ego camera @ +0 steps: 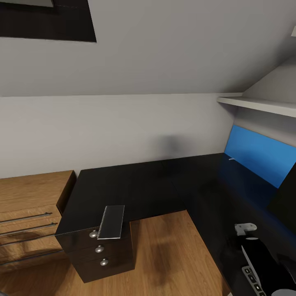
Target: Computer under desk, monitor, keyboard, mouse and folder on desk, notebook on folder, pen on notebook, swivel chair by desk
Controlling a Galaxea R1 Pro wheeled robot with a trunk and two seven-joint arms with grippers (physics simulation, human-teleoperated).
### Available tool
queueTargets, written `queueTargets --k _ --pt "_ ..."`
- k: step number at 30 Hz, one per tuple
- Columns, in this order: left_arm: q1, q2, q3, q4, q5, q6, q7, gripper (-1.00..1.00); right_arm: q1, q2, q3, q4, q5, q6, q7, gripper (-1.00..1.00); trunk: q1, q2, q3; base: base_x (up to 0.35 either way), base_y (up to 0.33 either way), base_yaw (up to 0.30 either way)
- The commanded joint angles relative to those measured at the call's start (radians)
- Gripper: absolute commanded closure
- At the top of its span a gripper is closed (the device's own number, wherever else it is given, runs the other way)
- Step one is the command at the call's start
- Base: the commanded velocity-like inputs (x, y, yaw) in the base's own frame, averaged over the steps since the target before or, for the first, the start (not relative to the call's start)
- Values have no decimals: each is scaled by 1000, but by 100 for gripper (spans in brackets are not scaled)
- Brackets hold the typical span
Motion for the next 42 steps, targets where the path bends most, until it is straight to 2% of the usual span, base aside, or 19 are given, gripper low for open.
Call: queueTargets --k 1,5,9,11,14,26,37,42 --pt "-1 0 -10 0 9 -4 1 -100 0 1 -2 -20 7 5 5 -100 0 -1 -1 0 0 0" --pt "-1 0 -11 0 8 -4 1 -100 0 18 -7 -77 -2 5 3 -100 0 -1 -1 0 0 0" --pt "-1 0 -12 0 8 -4 1 -100 0 61 -10 -110 -7 4 -1 -100 0 -1 -1 0 0 10" --pt "0 0 -12 0 7 -4 1 -100 0 71 -10 -114 -7 4 -2 -100 0 -1 -2 0 0 63" --pt "0 0 -13 0 7 -4 1 -100 0 82 -10 -119 -7 4 -3 -100 0 -1 -3 0 0 119" --pt "-1 0 -14 0 5 -4 1 -100 0 99 -8 -121 -9 0 -3 -100 0 -1 -13 0 0 202" --pt "0 -1 -17 0 3 -4 0 -100 0 162 -8 -116 -4 -57 -4 -100 0 -1 -24 -9 0 223" --pt "-1 -1 -17 0 3 -4 0 -100 0 180 -7 -92 -4 -74 -4 -100 0 -1 -28 -171 0 224"
